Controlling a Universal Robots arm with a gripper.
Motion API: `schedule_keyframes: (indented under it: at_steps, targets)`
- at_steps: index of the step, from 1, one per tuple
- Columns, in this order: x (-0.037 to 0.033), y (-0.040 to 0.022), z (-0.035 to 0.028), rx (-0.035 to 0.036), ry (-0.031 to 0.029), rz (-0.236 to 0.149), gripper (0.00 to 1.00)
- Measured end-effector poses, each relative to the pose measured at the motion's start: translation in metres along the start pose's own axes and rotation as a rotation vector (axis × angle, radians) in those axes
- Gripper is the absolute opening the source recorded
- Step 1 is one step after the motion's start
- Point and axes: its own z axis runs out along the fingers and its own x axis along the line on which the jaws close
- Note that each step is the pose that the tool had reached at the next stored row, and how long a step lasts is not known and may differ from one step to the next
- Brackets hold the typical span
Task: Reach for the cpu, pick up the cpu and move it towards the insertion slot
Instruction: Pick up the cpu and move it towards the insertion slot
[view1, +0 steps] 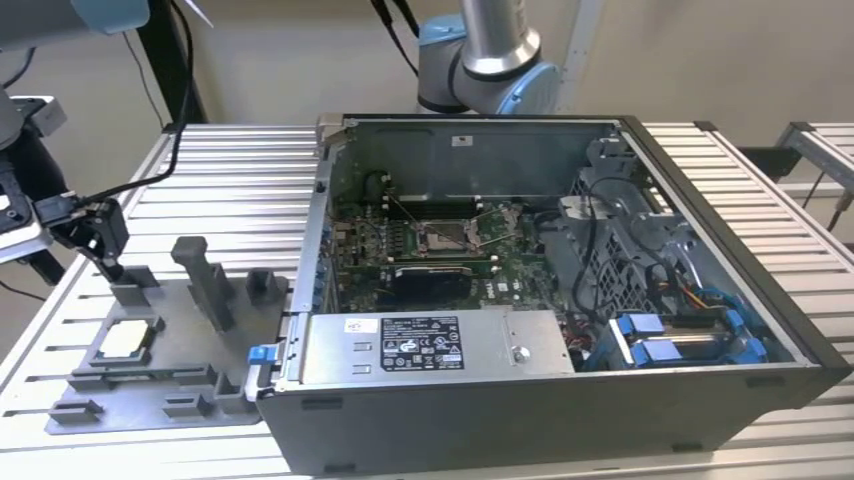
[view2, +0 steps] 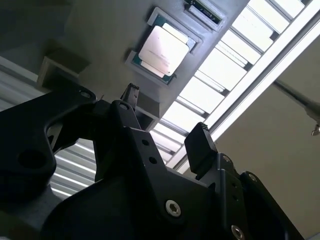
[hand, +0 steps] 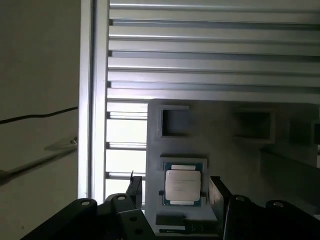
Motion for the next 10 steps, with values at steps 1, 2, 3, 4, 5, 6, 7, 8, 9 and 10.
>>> schedule_keyframes:
  at_steps: [1, 2, 3, 4, 5, 6, 7, 8, 9, 10]
  targets:
    - [0.0008, 0.0, 0.0002, 0.0, -0.0001, 0.0, 1.0]
    - [0.0015, -0.0001, 0.0004, 0.0, 0.0, 0.0, 1.0]
    - [0.0022, -0.0001, 0.0006, 0.0, 0.0, 0.0, 1.0]
    - [0.003, -0.0001, 0.0008, 0.0, 0.0, 0.0, 1.0]
    - [0.0036, -0.0001, 0.0009, 0.0, 0.0, 0.0, 1.0]
    - [0.0044, -0.0002, 0.0012, 0.0, 0.0, 0.0, 1.0]
    - [0.005, -0.0002, 0.0014, 0.0, 0.0, 0.0, 1.0]
    - [0.0057, -0.0002, 0.0017, 0.0, 0.0, 0.0, 1.0]
    - [0.0063, -0.0003, 0.0019, 0.0, -0.0001, 0.0, 1.0]
    - [0.007, -0.0003, 0.0022, -0.0001, -0.0001, 0.0, 1.0]
